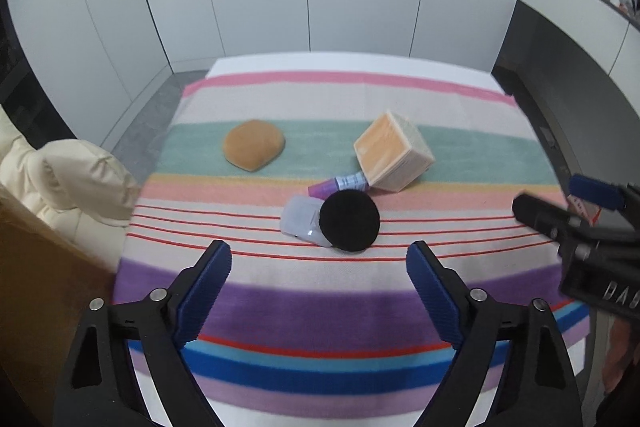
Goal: Organize objects
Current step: 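Grasp the black round puff with the left tool while the right tool grasps the printed paper box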
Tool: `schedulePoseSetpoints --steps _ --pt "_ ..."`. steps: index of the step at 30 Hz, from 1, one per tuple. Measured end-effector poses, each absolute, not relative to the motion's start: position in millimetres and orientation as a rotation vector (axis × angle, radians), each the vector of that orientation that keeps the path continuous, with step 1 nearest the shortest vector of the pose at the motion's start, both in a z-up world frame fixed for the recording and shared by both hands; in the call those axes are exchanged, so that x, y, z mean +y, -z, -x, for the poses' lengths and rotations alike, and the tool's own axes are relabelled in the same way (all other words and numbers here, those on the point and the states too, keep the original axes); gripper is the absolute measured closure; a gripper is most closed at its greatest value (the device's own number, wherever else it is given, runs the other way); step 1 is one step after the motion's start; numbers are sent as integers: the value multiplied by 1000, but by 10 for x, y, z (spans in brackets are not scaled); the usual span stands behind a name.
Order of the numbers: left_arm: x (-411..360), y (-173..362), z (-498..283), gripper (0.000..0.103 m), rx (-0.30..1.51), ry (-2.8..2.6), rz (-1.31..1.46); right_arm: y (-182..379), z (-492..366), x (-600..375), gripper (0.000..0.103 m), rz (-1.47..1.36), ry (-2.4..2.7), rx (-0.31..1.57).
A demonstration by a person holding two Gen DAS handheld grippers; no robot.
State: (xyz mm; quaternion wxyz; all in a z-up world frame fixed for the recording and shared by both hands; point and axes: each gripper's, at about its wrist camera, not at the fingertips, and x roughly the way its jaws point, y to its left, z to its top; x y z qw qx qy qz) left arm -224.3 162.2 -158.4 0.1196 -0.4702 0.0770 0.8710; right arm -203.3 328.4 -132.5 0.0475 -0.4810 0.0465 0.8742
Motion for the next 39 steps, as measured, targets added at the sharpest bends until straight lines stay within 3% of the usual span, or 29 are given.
schedulePoseSetpoints --steps 6,17,19,20,22,24,29,34,35,37,38,39 --pt "1765 1877 2402 19 258 -2510 1390 1604 2274 3319 23 1524 -2643 163" --pt "2093 2243 2616 27 407 -2504 1366 1895 2500 3275 23 1568 -2647 202" --pt "2095 2257 2619 39 434 -2512 1336 1928 2544 3237 23 1579 -2652 197" --pt "2077 2243 2617 51 440 -2523 1318 1942 2565 3213 23 1581 -2657 192" --pt "2004 2198 2623 60 402 -2507 1298 1963 2610 3155 23 1579 -2671 180" --pt "1939 2164 2637 76 366 -2491 1294 1989 2676 3100 23 1585 -2679 183" --pt "1753 2069 2637 89 310 -2499 1273 1998 2853 2979 13 1571 -2720 253" --pt "1564 1956 2654 89 236 -2505 1256 2026 3079 2882 13 1572 -2723 317" --pt "1526 1944 2663 89 221 -2501 1260 2028 3103 2872 16 1568 -2722 322" --pt "1463 1922 2675 89 206 -2500 1265 2013 3125 2845 45 1563 -2736 315" --pt "1434 1911 2671 89 201 -2500 1266 2003 3118 2825 54 1572 -2748 301" --pt "1425 1906 2667 89 198 -2499 1267 1994 3108 2812 57 1575 -2752 281"
